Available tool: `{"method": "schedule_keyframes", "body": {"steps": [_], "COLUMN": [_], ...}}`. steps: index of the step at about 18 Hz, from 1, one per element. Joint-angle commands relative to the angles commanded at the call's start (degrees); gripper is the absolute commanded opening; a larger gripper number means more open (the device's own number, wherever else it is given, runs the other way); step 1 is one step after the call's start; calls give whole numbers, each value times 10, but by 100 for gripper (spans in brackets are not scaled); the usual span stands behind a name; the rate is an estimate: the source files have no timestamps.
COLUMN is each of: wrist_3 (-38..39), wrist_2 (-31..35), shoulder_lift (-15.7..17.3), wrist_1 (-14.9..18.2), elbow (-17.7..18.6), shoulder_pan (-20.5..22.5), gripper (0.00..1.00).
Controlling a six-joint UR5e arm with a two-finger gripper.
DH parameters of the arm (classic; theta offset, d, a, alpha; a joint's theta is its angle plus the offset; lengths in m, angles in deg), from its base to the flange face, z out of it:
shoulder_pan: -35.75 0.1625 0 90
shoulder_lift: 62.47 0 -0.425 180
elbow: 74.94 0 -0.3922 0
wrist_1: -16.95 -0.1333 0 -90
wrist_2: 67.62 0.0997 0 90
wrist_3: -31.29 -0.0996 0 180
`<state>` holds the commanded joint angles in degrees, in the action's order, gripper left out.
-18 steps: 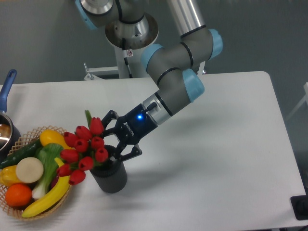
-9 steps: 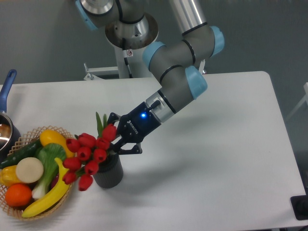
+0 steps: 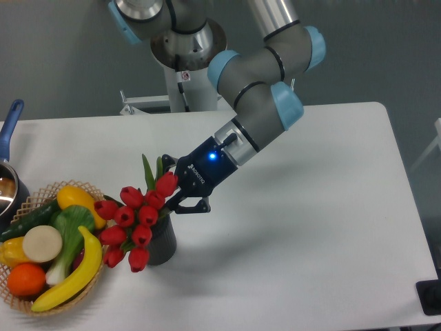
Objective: Pick up the flowers from the vase
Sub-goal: 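Lift the gripped tulips up out of the black vase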
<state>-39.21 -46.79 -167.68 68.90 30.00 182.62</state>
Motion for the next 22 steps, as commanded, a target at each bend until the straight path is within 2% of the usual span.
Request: {"method": "schedule_keyframes", "body": {"steps": [9,15,18,22], "wrist_3": [52,106,110,112], "wrist_2": [-25,-47,-51,-90], "shoulder_lift": [20,51,56,56], "wrist_1": [0,0,0,0], "elbow": [-12,-12,-13,-29], "shoulder_pan": [12,17,20,36], "gripper": [18,18,18,18]}}
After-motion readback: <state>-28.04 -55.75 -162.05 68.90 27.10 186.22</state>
